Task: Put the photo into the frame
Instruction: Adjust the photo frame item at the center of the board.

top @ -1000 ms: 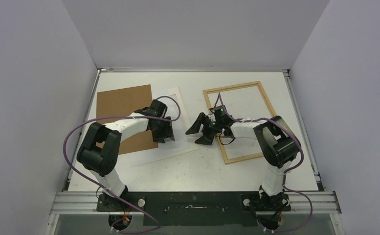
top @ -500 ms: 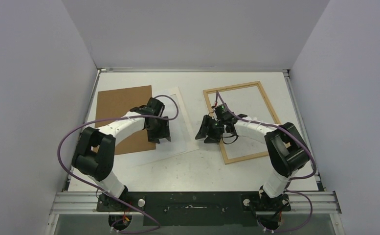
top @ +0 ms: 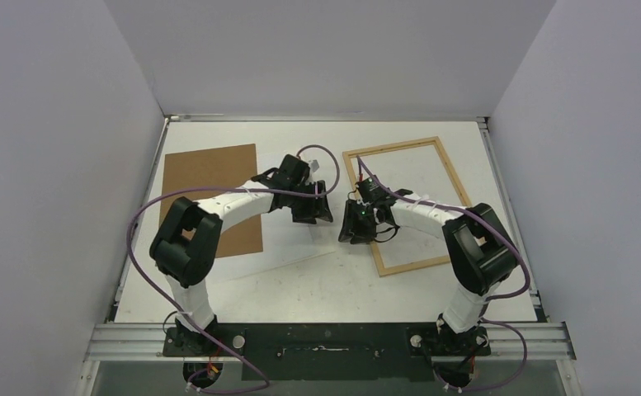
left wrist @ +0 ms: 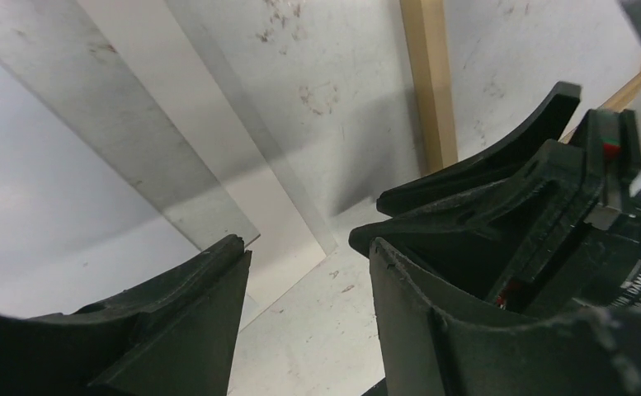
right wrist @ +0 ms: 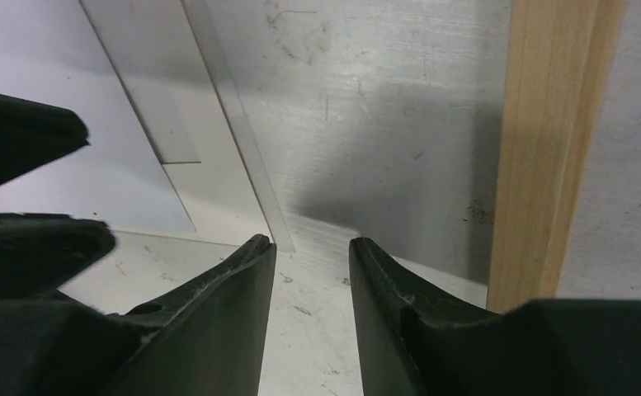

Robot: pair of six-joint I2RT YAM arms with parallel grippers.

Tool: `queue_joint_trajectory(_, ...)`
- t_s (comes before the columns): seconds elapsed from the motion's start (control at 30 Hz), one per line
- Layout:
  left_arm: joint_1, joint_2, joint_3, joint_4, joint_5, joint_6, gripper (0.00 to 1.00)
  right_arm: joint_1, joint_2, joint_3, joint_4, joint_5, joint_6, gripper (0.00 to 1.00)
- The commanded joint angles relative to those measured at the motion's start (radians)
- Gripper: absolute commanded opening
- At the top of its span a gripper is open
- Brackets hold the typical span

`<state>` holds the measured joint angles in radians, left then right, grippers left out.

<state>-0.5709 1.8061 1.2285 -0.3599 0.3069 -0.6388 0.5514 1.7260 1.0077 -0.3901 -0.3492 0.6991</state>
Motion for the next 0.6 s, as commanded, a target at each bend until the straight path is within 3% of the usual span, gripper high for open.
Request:
queue_joint_trajectory(0.0,-0.026,0.047,0.031,0.075,0.044,0.021,0.54,0.008,0.011,0.030,-0.018,0.038,-0.007,0.40)
queue_joint_trajectory(0.13,-0.027,0.065,-0.021,0.165,0.095,-0.013,0.51,0.008,0.026,0.010,-0.012,0.023,0.007,0.39)
queue_joint_trajectory(0.3,-0.030,0.099,-0.063,0.187,0.098,-0.026,0.44,0.009,0.037,-0.017,0.003,0.008,0.024,0.31)
queue_joint_trajectory(0.57,-0.037,0.110,-0.096,0.030,0.034,0.042,0.43,0.005,0.041,-0.027,-0.028,0.037,0.021,0.30)
